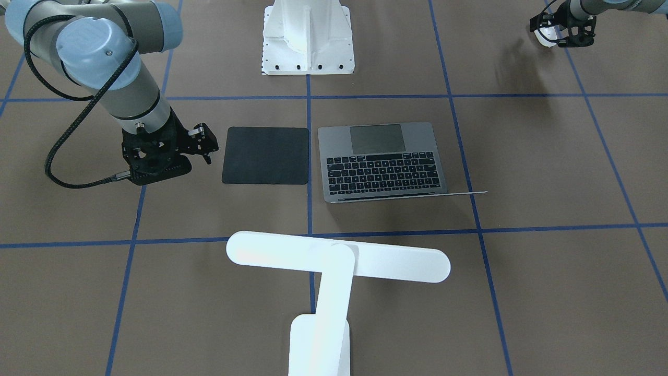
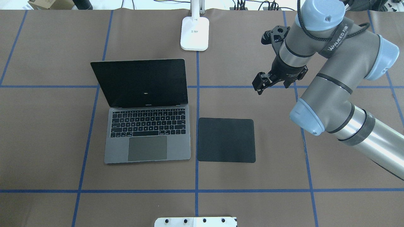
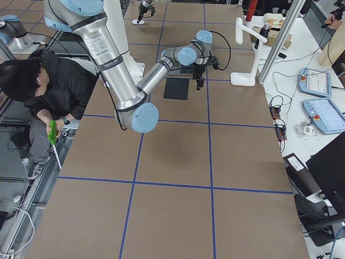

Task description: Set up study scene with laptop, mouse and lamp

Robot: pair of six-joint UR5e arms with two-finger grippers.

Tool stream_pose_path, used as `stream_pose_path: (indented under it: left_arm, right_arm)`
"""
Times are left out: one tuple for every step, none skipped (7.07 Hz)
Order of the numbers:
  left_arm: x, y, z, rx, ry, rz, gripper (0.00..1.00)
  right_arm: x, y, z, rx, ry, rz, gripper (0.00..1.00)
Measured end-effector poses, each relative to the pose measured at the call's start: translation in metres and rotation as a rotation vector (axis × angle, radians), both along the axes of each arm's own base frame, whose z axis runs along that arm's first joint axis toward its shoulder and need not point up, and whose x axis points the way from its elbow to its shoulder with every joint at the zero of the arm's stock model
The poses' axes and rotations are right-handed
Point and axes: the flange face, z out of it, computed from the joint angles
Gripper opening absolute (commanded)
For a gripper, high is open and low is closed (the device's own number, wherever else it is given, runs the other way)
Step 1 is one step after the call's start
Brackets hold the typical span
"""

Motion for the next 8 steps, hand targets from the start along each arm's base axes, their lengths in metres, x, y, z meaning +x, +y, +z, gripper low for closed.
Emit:
stream_pose_path:
  left_arm:
    - [0.003, 0.002, 0.003, 0.0, -0.001, 0.008, 1.0]
    - [0.005, 0.003, 0.005, 0.0, -0.002, 0.014, 1.0]
    - [0.006, 0.004, 0.007, 0.001, -0.004, 0.016, 1.0]
    - [0.006, 0.004, 0.009, 0.001, -0.006, 0.017, 0.99]
    - [0.005, 0.004, 0.01, 0.001, -0.008, 0.019, 0.99]
    - [0.003, 0.004, 0.012, 0.001, -0.005, 0.02, 0.94]
    - [0.002, 0.004, 0.013, 0.0, -0.001, 0.021, 0.89]
    - [0.001, 0.004, 0.014, -0.004, 0.001, 0.019, 0.87]
  right_arm:
    - [0.0, 0.0, 0.0, 0.0, 0.0, 0.0, 0.99]
    - [0.0, 0.0, 0.0, 0.0, 0.0, 0.0, 0.99]
    - [0.0, 0.0, -0.001, 0.001, -0.001, 0.0, 0.99]
    - [0.0, 0.001, -0.001, 0.001, -0.002, 0.0, 0.99]
    - [0.0, 0.001, -0.001, 0.001, -0.002, 0.0, 0.99]
    - [0.0, 0.001, -0.001, 0.002, -0.002, 0.0, 0.99]
    - [0.0, 0.002, -0.002, 0.003, -0.003, -0.001, 0.99]
    - [0.001, 0.002, -0.002, 0.004, -0.004, -0.001, 0.99]
